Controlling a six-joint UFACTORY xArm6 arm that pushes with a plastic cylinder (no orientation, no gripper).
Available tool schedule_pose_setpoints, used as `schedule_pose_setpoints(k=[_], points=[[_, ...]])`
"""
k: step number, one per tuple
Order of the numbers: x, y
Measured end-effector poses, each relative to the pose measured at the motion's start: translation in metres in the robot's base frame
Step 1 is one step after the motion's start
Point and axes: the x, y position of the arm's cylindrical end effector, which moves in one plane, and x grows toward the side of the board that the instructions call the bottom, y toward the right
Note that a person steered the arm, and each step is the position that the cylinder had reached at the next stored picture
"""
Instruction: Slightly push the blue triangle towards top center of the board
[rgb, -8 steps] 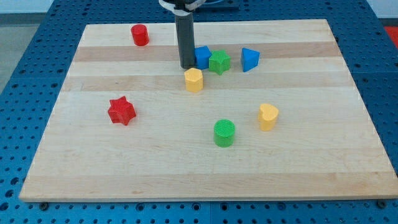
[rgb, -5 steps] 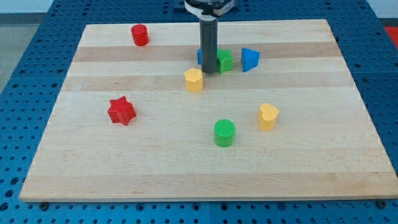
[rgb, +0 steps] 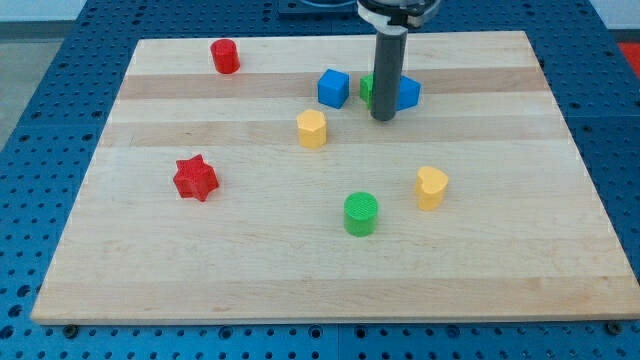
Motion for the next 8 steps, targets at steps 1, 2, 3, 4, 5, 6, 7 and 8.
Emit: schedule_pose_setpoints(k=[1, 2, 3, 4, 5, 6, 7, 8], points=[[0.005, 0.033], [-0.003, 0.046], [-0.008, 0.041], [-0.009, 0.034], [-0.023, 0.038], [-0.028, 0.038], [-0.018, 0.038], [0.000, 0.027]])
